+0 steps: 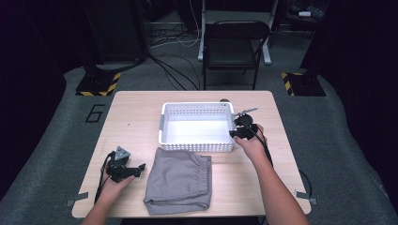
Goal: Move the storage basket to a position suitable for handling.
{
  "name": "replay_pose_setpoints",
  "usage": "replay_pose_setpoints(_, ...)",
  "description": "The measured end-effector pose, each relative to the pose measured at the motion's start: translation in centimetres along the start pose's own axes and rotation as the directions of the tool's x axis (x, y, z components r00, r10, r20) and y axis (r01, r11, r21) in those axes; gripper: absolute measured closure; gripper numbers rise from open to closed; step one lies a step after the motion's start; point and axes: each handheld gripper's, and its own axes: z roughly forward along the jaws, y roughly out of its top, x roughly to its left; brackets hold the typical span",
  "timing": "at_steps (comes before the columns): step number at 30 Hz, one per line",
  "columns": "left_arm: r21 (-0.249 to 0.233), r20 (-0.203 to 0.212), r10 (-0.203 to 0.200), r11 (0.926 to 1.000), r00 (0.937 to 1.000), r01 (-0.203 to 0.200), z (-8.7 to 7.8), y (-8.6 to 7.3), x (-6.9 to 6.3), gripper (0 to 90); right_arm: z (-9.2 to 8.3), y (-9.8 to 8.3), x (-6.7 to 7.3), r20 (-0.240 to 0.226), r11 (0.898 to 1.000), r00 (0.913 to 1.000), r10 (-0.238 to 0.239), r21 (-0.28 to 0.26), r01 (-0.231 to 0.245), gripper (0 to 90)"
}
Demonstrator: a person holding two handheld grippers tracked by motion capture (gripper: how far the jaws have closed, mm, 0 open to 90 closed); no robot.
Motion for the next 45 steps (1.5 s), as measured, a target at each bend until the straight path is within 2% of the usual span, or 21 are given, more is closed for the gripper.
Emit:
replay_pose_setpoints(2, 0.000, 0.000, 0.000, 1.0000, 1.0000, 0.000, 0.0, 0.0, 0.0, 14.7, -0.1, 0.0, 0.1, 0.006, 1.000, 1.0000, 0.006, 0.006, -0.006, 61.8)
replay_pose_setpoints(4, 0.000, 0.000, 0.000, 1.0000, 1.0000, 0.000, 0.0, 0.0, 0.0, 14.7, -0.1, -0.1, 0.1, 0.010, 1.000, 0.9999, -0.007, -0.003, 0.008, 61.8)
replay_pose_setpoints(9, 0.000, 0.000, 0.000, 1.0000, 1.0000, 0.000, 0.0, 0.0, 0.0, 14.7, -0.2, -0.1, 0.3, 0.013, 1.000, 0.9999, 0.007, 0.003, -0.007, 61.6)
replay_pose_setpoints(12, 0.000, 0.000, 0.000, 1.0000, 1.0000, 0.000, 0.0, 0.0, 0.0, 14.7, -0.5, -0.1, 0.1, 0.005, 1.000, 1.0000, 0.004, -0.024, -0.003, 56.0)
replay_pose_setpoints(18, 0.000, 0.000, 0.000, 1.0000, 1.0000, 0.000, 0.0, 0.0, 0.0, 14.7, -2.3, -0.3, 0.0, -0.008, 0.998, 0.9998, 0.016, -0.061, -0.017, 50.3)
replay_pose_setpoints(19, 0.000, 0.000, 0.000, 1.0000, 1.0000, 0.000, 0.0, 0.0, 0.0, 14.7, -2.9, -0.5, 0.0, -0.023, 0.998, 0.9994, 0.025, -0.063, -0.026, 48.5)
replay_pose_setpoints(23, 0.001, 0.000, 0.000, 1.0000, 1.0000, 0.000, 0.0, 0.0, 0.0, 14.7, -3.8, -0.8, 0.2, -0.036, 0.997, 0.9993, 0.009, -0.075, -0.012, 46.9)
replay_pose_setpoints(25, 0.002, 0.002, 0.008, 1.0000, 1.0000, -0.008, 0.0, 0.0, 0.0, 14.6, -5.0, -1.3, 0.6, -0.033, 0.996, 0.9994, -0.009, -0.091, 0.006, 45.8)
replay_pose_setpoints(28, 0.015, 0.016, 0.018, 0.9997, 0.9997, -0.018, -0.1, 0.0, 0.0, 14.5, -5.8, -1.7, 0.8, -0.038, 0.994, 0.9992, -0.015, -0.106, 0.011, 45.2)
replay_pose_setpoints(29, 0.014, 0.017, 0.018, 0.9997, 0.9997, -0.018, -0.1, 0.0, 0.0, 14.4, -6.7, -2.3, 1.1, -0.048, 0.992, 0.9986, -0.024, -0.126, 0.017, 44.8)
replay_pose_setpoints(32, 0.014, 0.017, 0.008, 0.9999, 0.9998, -0.008, -0.1, 0.0, -0.3, 14.4, -7.5, -3.1, 1.7, -0.051, 0.991, 0.9979, -0.040, -0.132, 0.033, 44.6)
replay_pose_setpoints(34, 0.014, 0.018, 0.020, 0.9997, 0.9996, -0.020, -0.1, 0.0, -0.3, 14.4, -8.1, -3.8, 2.2, -0.059, 0.989, 0.9973, -0.044, -0.142, 0.035, 44.6)
replay_pose_setpoints(40, 0.013, 0.012, 0.011, 0.9999, 0.9999, -0.011, -0.1, 0.0, -0.5, 14.4, -8.8, -5.2, 3.1, -0.080, 0.985, 0.9942, -0.071, -0.165, 0.057, 44.6)
replay_pose_setpoints(45, 0.019, 0.009, 0.007, 0.9998, 0.9999, -0.008, -0.1, 0.1, -0.5, 14.7, -8.8, -5.8, 4.0, -0.095, 0.986, 0.9921, -0.082, -0.152, 0.067, 44.6)
